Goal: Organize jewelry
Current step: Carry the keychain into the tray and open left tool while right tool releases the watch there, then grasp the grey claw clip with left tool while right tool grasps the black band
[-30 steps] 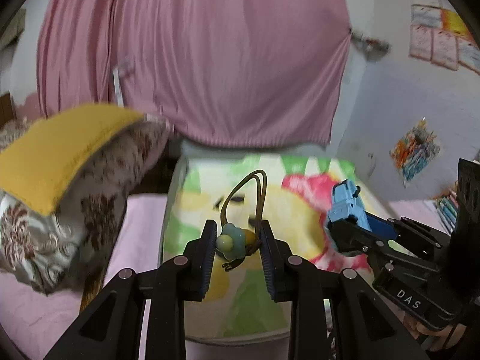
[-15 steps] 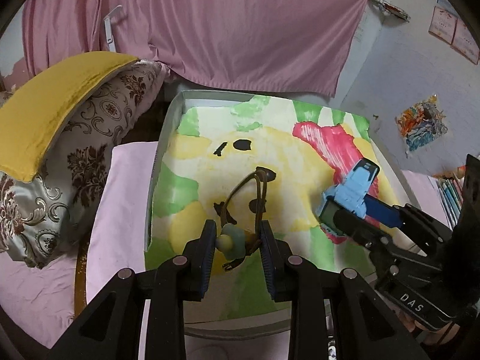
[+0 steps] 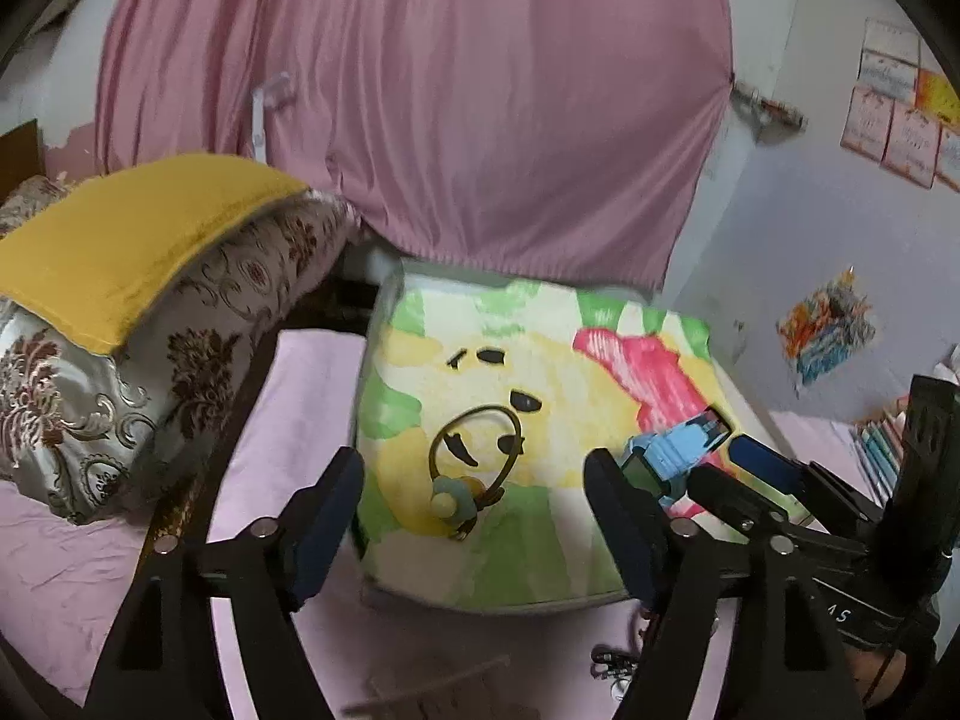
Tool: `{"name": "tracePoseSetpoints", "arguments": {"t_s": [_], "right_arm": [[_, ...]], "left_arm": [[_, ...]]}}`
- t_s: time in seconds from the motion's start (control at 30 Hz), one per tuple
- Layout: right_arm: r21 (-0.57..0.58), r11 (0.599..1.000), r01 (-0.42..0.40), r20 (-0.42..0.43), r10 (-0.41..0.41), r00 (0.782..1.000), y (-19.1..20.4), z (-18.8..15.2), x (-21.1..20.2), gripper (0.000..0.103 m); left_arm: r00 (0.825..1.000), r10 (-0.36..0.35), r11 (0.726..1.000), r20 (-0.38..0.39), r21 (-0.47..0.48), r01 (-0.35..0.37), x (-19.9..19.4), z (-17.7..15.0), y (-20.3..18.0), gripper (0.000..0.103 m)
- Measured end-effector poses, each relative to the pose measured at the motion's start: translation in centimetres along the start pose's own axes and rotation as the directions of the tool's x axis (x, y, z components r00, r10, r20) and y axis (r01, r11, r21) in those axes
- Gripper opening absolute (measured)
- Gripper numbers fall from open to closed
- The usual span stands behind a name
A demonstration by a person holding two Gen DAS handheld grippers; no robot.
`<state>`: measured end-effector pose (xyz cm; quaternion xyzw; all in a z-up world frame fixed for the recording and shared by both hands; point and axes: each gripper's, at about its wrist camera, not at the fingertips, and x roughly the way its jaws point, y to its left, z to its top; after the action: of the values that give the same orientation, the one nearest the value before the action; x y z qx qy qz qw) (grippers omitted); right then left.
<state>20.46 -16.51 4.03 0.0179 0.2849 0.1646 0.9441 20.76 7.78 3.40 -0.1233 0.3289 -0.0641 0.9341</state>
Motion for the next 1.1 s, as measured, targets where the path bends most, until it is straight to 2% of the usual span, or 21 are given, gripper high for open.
{"name": "tracePoseSetpoints", "arguments": {"t_s": [0.13, 0.2, 0.37, 0.47, 0.6, 0.7, 0.83, 0.93, 0.97, 1.0, 1.1], "right_arm": [[-0.009, 1.0, 0.019, 0.066, -0.018, 0.998, 0.4, -0.4, -2.0, 0.086], [-0.014, 1.0, 0.025, 0.095, -0.024, 0.995, 0.7, -0.7, -3.2, 0.098], [-0.05, 0.998, 0.047, 0.115, -0.041, 0.993, 1.1, -1.8, -5.0, 0.1], [-0.073, 0.996, 0.041, 0.082, -0.035, 0.996, 1.0, -2.6, -5.4, 0.1], [-0.075, 0.997, -0.013, -0.003, 0.013, 1.0, 0.5, -3.4, -5.2, 0.1], [-0.07, 0.997, -0.041, -0.059, 0.037, 0.998, 0.2, -3.7, -4.7, 0.099], [-0.076, 0.995, -0.062, -0.128, 0.052, 0.99, 0.5, -4.3, -3.8, 0.098], [-0.085, 0.994, -0.074, -0.173, 0.058, 0.983, 0.7, -4.5, -3.1, 0.085], [-0.084, 0.994, -0.076, -0.184, 0.06, 0.981, 0.7, -4.6, -2.9, 0.076], [-0.084, 0.993, -0.081, -0.196, 0.063, 0.979, 0.7, -4.6, -2.7, 0.061], [-0.077, 0.993, -0.093, -0.228, 0.074, 0.971, 0.6, -4.6, -2.1, 0.046]], "left_arm": [[0.996, 0.022, 1.0, 0.088, 0.02, -0.024, -2.2, -0.7, 0.0, 0.09], [0.992, 0.035, 0.999, 0.118, 0.035, -0.04, -3.1, -1.2, 0.0, 0.096], [0.987, 0.053, 0.997, 0.149, 0.052, -0.061, -4.9, -2.7, 0.3, 0.1], [0.989, 0.064, 0.995, 0.134, 0.067, -0.073, -5.3, -4.0, 0.5, 0.101], [0.994, 0.058, 0.994, 0.097, 0.091, -0.067, -5.3, -5.3, 0.5, 0.101], [0.998, 0.037, 0.995, 0.05, 0.095, -0.042, -5.1, -5.9, 0.6, 0.101], [0.999, 0.047, 0.994, -0.026, 0.105, -0.044, -4.0, -6.7, 0.6, 0.101], [0.995, 0.065, 0.993, -0.073, 0.099, -0.057, -3.1, -7.1, 0.7, 0.101], [0.993, 0.074, 0.994, -0.092, 0.09, -0.066, -2.7, -7.1, 0.8, 0.101], [0.992, 0.076, 0.994, -0.102, 0.086, -0.068, -2.5, -7.1, 0.9, 0.101], [0.984, 0.095, 0.994, -0.15, 0.066, -0.086, -1.6, -7.0, 1.3, 0.101]]}}
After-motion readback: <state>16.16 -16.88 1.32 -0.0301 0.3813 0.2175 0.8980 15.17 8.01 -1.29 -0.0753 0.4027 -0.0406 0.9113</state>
